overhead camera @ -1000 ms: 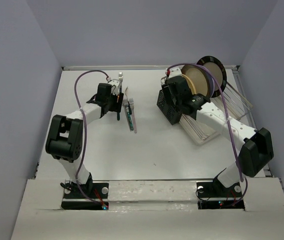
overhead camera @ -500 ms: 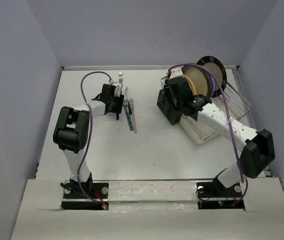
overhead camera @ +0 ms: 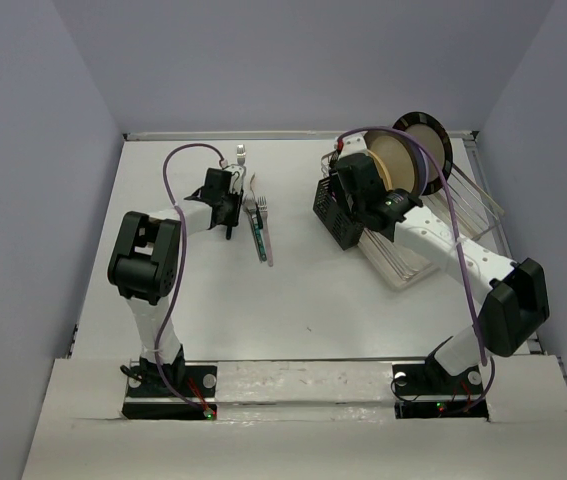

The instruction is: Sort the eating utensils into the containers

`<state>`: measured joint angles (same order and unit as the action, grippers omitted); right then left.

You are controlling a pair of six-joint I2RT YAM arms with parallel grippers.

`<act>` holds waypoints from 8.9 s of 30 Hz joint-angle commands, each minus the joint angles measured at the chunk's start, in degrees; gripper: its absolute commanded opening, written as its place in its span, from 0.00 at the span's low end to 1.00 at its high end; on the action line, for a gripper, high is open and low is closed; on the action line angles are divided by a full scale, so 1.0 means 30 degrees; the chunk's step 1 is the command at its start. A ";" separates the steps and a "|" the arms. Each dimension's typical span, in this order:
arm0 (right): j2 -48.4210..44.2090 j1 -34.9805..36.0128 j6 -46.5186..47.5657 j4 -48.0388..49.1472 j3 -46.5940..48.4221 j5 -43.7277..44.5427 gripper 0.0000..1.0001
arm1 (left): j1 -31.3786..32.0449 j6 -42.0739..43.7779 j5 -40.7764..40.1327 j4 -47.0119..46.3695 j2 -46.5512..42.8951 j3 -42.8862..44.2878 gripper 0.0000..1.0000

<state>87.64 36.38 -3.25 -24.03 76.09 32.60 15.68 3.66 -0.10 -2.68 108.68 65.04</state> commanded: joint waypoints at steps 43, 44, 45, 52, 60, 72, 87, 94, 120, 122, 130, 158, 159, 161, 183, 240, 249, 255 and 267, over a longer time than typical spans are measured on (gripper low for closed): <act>0.2276 0.0676 -0.6006 1.3428 0.4046 -1.8834 0.62 | 0.1276 0.0362 0.6361 -0.1919 -1.5660 -0.2430 0.00; 0.2543 0.0850 -0.6095 1.3546 0.4194 -1.8864 0.61 | 0.1305 0.0333 0.6361 -0.2007 -1.5719 -0.2488 0.00; 0.2952 0.1026 -0.6241 1.3548 0.4312 -1.8778 0.61 | 0.1393 0.0274 0.6361 -0.2037 -1.5749 -0.2576 0.00; 0.4447 0.1027 -0.7384 1.4602 0.4781 -1.8952 0.58 | 0.1628 0.0098 0.6536 -0.2418 -1.5749 -0.2928 0.00; 0.5767 0.1027 -0.8409 1.5393 0.5338 -1.9480 0.45 | 0.1716 0.0156 0.6537 -0.2477 -1.5662 -0.3192 0.00; 0.5712 0.1203 -0.4728 1.1564 0.7241 -1.6384 0.00 | 0.1862 0.0800 0.5543 -0.2389 -1.5779 -0.3631 0.99; 0.5855 0.1203 0.5272 0.5813 0.7858 -0.0058 0.00 | 0.1833 0.1094 0.0589 -0.2477 -1.4344 -0.4627 0.99; 0.6149 0.1203 0.5798 0.6194 0.7975 0.1201 0.00 | 0.1862 0.1182 0.0736 -0.2388 -1.4343 -0.4745 0.99; 0.5858 0.0676 0.2723 0.6282 0.4401 0.1232 0.34 | 0.1862 0.1270 0.0766 -0.2096 -1.3846 -0.4628 0.99; 0.5769 0.0676 0.2752 0.6282 0.4254 0.1525 0.39 | 0.1833 0.1270 0.0707 -0.2037 -1.3757 -0.4599 0.99; 0.5213 0.0676 0.3044 0.6370 0.4400 0.1556 0.49 | 0.1862 0.1415 0.0385 -0.1570 -1.2765 -0.4043 0.99; 0.0789 0.0852 0.2840 0.6428 0.1413 -0.4158 0.49 | 0.0163 0.2325 0.1174 0.7865 0.8508 1.8459 0.56; 0.0759 0.0852 0.2840 0.6458 0.1325 -0.4013 0.49 | 0.0163 0.2354 0.1291 0.7865 0.8595 1.8400 0.57; 0.0642 0.0852 0.2840 0.6487 0.1091 -0.3952 0.49 | 0.0251 0.2412 0.1555 0.7836 0.8888 1.8312 0.59; -0.0208 0.0852 0.2928 0.6868 0.0094 -0.4068 0.49 | -0.0013 0.1533 0.0654 0.9562 1.1376 2.1151 0.54; -0.7532 0.0031 -0.0441 0.9534 -0.1809 -0.7993 0.66 | 0.6636 0.0010 0.4546 -0.5231 -0.9250 0.3278 0.00; -0.5190 -0.2952 -0.6936 0.9238 -0.1310 -1.0648 0.62 | 0.7224 0.0653 0.2816 -0.5316 -0.8363 0.3638 0.00; -0.4048 -0.3191 -0.8000 1.1903 -0.2073 -1.3762 0.61 | 0.7253 0.0625 0.2875 -0.5260 -0.8718 0.3546 0.00; -0.2055 -0.3191 -0.8641 1.4923 -0.2045 -1.6784 0.56 | 0.7311 0.0625 0.3079 -0.4762 -0.8367 0.3722 0.00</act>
<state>79.44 26.37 -26.87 14.63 68.40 -13.93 37.41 4.93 9.15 -13.43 85.65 75.46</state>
